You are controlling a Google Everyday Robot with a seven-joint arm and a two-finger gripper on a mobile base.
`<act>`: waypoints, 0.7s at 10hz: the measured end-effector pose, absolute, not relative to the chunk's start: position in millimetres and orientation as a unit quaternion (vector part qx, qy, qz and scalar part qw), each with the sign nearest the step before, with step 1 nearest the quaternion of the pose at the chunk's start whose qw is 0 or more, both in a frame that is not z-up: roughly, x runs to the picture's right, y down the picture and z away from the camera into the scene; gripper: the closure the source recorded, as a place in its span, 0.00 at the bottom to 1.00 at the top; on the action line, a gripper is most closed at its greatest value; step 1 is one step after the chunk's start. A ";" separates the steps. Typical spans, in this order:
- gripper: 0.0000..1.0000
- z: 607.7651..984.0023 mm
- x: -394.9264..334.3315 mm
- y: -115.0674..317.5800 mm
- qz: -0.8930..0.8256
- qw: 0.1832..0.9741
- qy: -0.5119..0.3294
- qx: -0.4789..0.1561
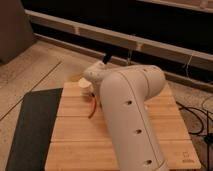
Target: Wipe the white sponge on the table
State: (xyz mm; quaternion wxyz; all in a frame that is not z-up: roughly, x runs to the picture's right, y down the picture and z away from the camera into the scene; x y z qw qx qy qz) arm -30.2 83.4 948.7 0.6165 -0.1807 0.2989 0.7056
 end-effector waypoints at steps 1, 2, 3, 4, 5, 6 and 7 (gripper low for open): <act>1.00 946.0 -43.2 86.7 0.703 0.618 0.293 -0.192; 1.00 939.3 -58.4 92.9 0.701 0.619 0.287 -0.208; 1.00 930.5 -68.2 100.8 0.699 0.616 0.285 -0.224; 1.00 920.8 -74.6 109.0 0.700 0.610 0.287 -0.237; 1.00 910.3 -80.6 117.5 0.699 0.605 0.290 -0.248; 1.00 902.4 -83.4 122.8 0.699 0.602 0.293 -0.253; 1.00 895.1 -78.8 128.0 0.698 0.598 0.301 -0.255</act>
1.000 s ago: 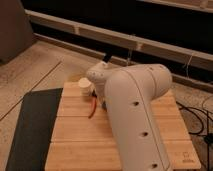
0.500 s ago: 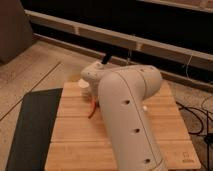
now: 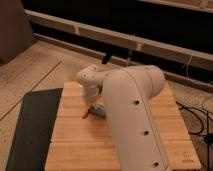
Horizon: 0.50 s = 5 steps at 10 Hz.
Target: Wipe the white sponge on the table
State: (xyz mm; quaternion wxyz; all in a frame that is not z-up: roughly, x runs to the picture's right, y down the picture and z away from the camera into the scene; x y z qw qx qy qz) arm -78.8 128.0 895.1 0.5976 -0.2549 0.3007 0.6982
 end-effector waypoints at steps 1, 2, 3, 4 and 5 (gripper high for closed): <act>1.00 891.0 -70.8 133.2 0.698 0.593 0.311 -0.254; 1.00 889.6 -59.8 138.6 0.699 0.586 0.324 -0.250; 1.00 891.6 -47.7 142.7 0.700 0.580 0.337 -0.243; 1.00 895.4 -38.1 145.0 0.700 0.576 0.349 -0.236; 1.00 899.4 -29.0 144.5 0.699 0.576 0.358 -0.226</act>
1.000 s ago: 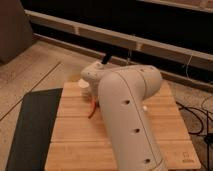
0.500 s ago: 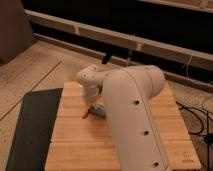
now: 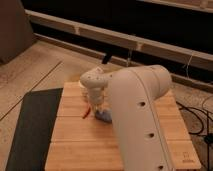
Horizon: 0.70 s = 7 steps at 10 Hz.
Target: Wipe the white sponge on the table
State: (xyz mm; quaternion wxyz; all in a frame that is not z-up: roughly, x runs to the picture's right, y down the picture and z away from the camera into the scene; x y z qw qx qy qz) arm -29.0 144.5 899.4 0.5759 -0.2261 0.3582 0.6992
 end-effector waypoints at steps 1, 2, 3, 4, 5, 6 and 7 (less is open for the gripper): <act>1.00 906.9 -20.2 139.0 0.700 0.578 0.363 -0.212; 1.00 911.7 -15.5 134.1 0.699 0.581 0.364 -0.202; 1.00 921.5 -8.2 120.5 0.694 0.595 0.364 -0.177; 1.00 926.9 -6.4 110.6 0.690 0.606 0.361 -0.164; 1.00 934.9 -6.4 94.1 0.684 0.622 0.354 -0.144; 1.00 939.5 -8.0 86.2 0.680 0.630 0.350 -0.135; 1.00 944.8 -12.7 81.7 0.677 0.636 0.346 -0.131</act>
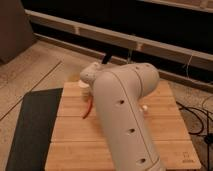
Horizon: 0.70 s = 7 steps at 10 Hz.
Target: Wipe the white sponge on the table
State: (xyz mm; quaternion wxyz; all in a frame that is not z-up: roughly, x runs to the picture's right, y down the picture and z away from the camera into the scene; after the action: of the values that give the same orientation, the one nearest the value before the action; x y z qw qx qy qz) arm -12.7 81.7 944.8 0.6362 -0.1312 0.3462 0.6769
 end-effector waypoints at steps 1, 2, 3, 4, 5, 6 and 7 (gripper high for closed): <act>1.00 947.9 -18.1 81.1 0.675 0.639 0.343 -0.132; 1.00 950.2 -28.1 82.7 0.677 0.640 0.334 -0.141; 1.00 949.8 -36.8 84.1 0.680 0.639 0.327 -0.150; 1.00 946.0 -52.6 86.8 0.684 0.637 0.314 -0.166; 1.00 941.3 -63.0 88.3 0.686 0.636 0.304 -0.178; 1.00 932.0 -77.9 89.6 0.690 0.635 0.291 -0.191; 1.00 922.8 -86.4 91.4 0.692 0.633 0.282 -0.201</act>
State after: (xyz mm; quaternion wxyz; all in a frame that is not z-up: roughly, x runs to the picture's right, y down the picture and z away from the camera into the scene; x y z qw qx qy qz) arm -86.4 91.4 922.8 0.6333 -0.2006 0.2822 0.6922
